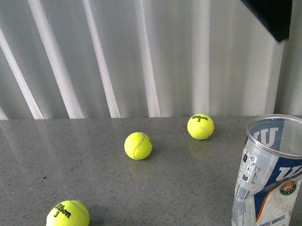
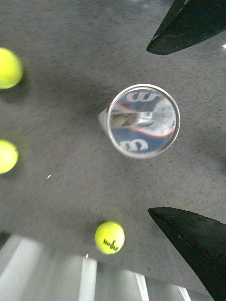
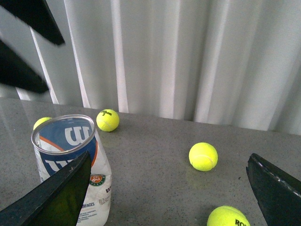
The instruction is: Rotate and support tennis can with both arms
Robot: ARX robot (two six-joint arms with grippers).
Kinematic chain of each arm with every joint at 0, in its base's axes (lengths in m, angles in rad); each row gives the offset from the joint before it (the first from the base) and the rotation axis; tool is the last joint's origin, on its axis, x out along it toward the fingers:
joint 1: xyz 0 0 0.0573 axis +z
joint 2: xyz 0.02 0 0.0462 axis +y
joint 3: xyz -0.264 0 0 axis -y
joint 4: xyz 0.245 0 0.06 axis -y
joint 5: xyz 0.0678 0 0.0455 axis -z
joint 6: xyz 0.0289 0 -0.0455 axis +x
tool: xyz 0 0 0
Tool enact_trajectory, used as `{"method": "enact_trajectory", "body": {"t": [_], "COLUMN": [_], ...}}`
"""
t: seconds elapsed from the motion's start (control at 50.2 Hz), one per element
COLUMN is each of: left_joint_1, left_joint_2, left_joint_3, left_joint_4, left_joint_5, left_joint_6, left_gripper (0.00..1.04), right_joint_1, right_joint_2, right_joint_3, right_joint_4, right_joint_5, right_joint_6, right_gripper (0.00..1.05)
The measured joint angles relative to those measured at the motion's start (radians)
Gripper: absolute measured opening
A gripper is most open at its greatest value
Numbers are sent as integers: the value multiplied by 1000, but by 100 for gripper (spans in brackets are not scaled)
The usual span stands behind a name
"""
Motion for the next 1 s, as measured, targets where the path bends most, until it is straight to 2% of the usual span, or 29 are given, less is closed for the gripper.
{"method": "enact_trajectory", "body": {"t": [0.1,0.219,0.299,0.518,0.577,0.597,0.717,0.796,0.995], "left_joint_1": [59,169,241,494,548,589,757,800,798], "left_joint_2": [-124,-345,-473,-779,-847,-891,-1064,-1140,-1243], "left_joint_3": [-85,-293,-422,-772,-893,-977,-1291,-1444,-1722], "left_joint_4": [133,354,443,550,711,830,1159,1258,1367], "left_joint_5": [13,5,-28,-25,-111,-130,-46,-54,-31], "left_joint_6": [-100,-245,-338,-536,-569,-584,-613,-623,-633], "left_gripper": [98,98,98,98,91,85,66,53,15], "right_joint_1": [0,0,0,0,0,0,0,0,0], "right_joint_2": [0,0,0,0,0,0,0,0,0], "right_joint_3": [0,0,0,0,0,0,0,0,0], "right_joint_4": [0,0,0,0,0,0,0,0,0], "right_joint_5": [0,0,0,0,0,0,1,1,2], "right_joint_6": [0,0,0,0,0,0,0,0,0], "right_gripper": [98,98,98,98,98,98,98,98,98]}}
